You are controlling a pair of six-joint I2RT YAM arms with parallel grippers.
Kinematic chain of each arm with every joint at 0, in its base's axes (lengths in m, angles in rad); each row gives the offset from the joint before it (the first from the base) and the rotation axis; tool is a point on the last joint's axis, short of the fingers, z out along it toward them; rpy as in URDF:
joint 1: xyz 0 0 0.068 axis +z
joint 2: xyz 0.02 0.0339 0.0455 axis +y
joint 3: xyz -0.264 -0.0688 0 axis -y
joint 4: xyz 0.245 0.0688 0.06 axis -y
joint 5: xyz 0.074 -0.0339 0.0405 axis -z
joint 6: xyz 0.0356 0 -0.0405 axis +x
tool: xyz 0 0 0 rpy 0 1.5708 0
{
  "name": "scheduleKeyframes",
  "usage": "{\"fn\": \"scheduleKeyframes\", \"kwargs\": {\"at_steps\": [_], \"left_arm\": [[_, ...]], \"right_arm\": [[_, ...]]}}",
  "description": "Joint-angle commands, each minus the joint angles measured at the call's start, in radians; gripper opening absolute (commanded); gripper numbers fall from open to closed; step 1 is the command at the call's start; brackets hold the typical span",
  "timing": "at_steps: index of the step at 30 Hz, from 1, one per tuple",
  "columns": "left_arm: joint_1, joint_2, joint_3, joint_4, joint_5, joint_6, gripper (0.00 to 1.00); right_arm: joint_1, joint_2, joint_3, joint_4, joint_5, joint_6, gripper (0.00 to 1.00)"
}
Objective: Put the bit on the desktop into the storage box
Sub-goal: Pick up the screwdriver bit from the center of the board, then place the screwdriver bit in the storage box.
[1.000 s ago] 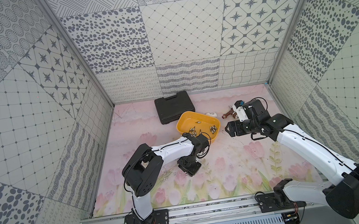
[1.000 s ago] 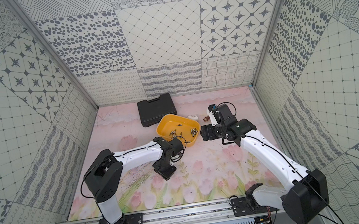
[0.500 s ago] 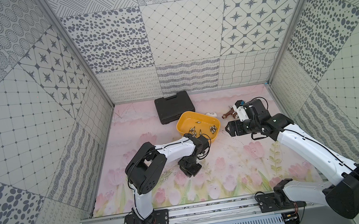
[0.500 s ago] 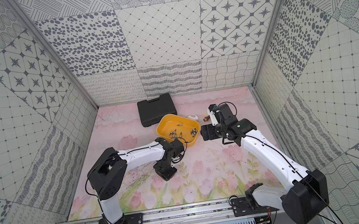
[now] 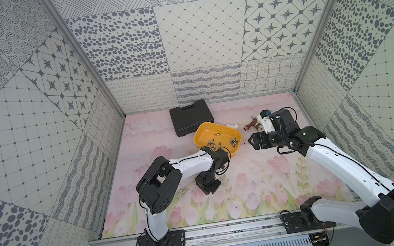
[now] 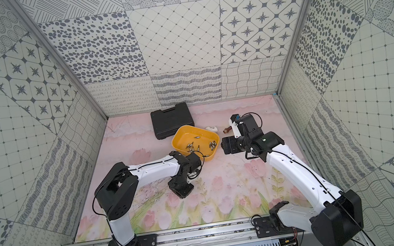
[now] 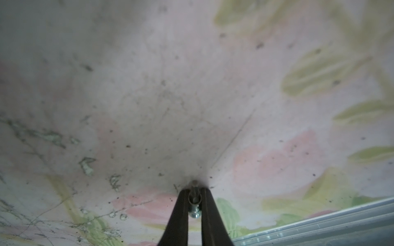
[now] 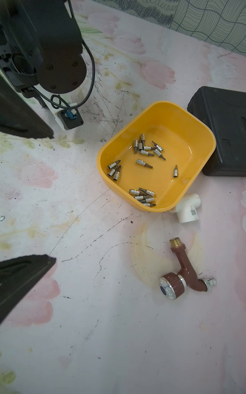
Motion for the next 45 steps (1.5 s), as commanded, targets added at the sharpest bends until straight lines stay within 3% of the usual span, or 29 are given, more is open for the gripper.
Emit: {"fn": "scheduleKeyframes", "kwargs": {"at_steps": [1,9,15,21,36,45], "left_arm": [[0.034,-0.053,-0.012,0.008,0.040,-0.049,0.09],[0.129,-0.218,0.010,0.122,0.141,-0.147,0.07],[0.194,-0.235,0.149,0.177,0.140,-0.170,0.07],[0.228,-0.115,0.377,0.154,0.126,-0.130,0.05],[0.291,0.359,0.935,0.001,0.016,-0.075,0.02],[0.294,0.492,1.023,-0.008,-0.010,-0.070,0.01]], "right_arm": [[-0.006,-0.030,-0.014,0.039,0.006,0.011,0.88],[-0.007,-0.043,-0.027,0.048,0.015,0.028,0.87],[-0.007,-0.047,-0.037,0.067,0.005,0.041,0.87],[-0.008,-0.061,-0.050,0.069,0.011,0.051,0.87],[-0.009,-0.075,-0.081,0.071,0.022,0.056,0.87],[-0.008,-0.066,-0.080,0.071,0.021,0.051,0.87]]}}
